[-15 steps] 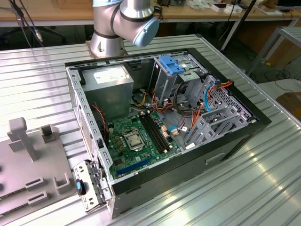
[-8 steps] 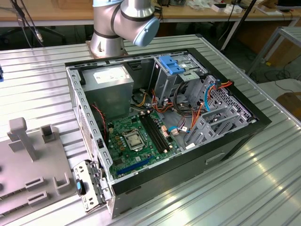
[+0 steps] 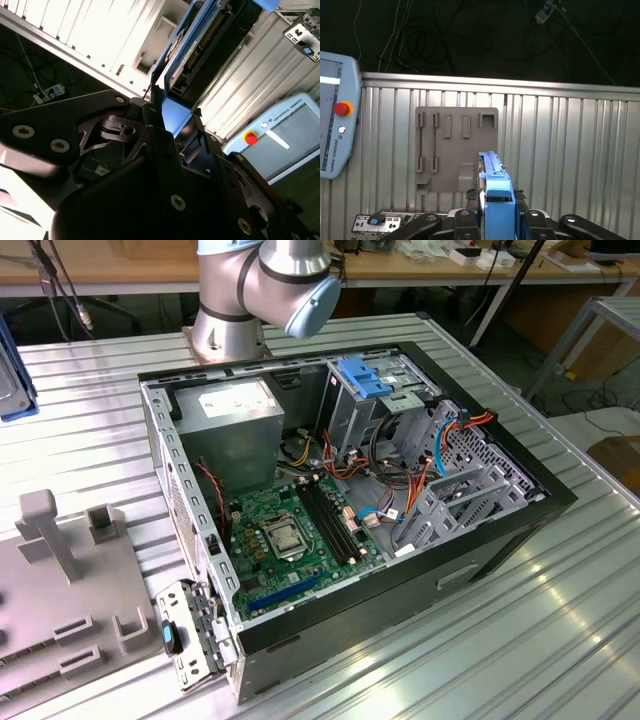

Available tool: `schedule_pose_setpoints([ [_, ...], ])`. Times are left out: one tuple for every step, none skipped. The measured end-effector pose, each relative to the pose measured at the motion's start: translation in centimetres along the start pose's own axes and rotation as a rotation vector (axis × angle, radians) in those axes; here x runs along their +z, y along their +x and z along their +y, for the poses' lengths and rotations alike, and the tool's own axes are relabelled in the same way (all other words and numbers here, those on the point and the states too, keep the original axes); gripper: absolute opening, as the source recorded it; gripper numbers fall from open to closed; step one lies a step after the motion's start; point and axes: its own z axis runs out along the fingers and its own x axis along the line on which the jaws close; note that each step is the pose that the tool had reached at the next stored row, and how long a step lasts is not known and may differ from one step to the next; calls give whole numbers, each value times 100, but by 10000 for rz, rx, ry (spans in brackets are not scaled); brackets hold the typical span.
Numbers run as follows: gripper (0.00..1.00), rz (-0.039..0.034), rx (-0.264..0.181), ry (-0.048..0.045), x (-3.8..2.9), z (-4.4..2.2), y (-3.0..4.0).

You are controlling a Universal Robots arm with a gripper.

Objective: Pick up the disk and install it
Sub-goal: 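Pick up the disk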

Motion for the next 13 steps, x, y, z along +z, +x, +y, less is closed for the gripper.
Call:
schedule_pose_setpoints([
  [37,0,9,-1,0,-8,38],
  [37,-1,15,-1,2,-33,58],
  [37,0,15,-3,4,-114,65],
  [37,0,15,-2,6,-161,67],
  [37,0,14,-3,7,-208,70],
  [37,0,13,-2,10,-276,73],
  [37,-1,14,-2,11,-319,75],
  [37,0,15,-3,13,-379,77],
  [37,-1,15,-1,15,-423,80],
  [37,1,15,-4,16,-497,83],
  [37,1,14,-4,18,-541,85],
  [37,-1,14,-2,21,-589,88],
  [37,-1,14,-2,22,-640,90],
])
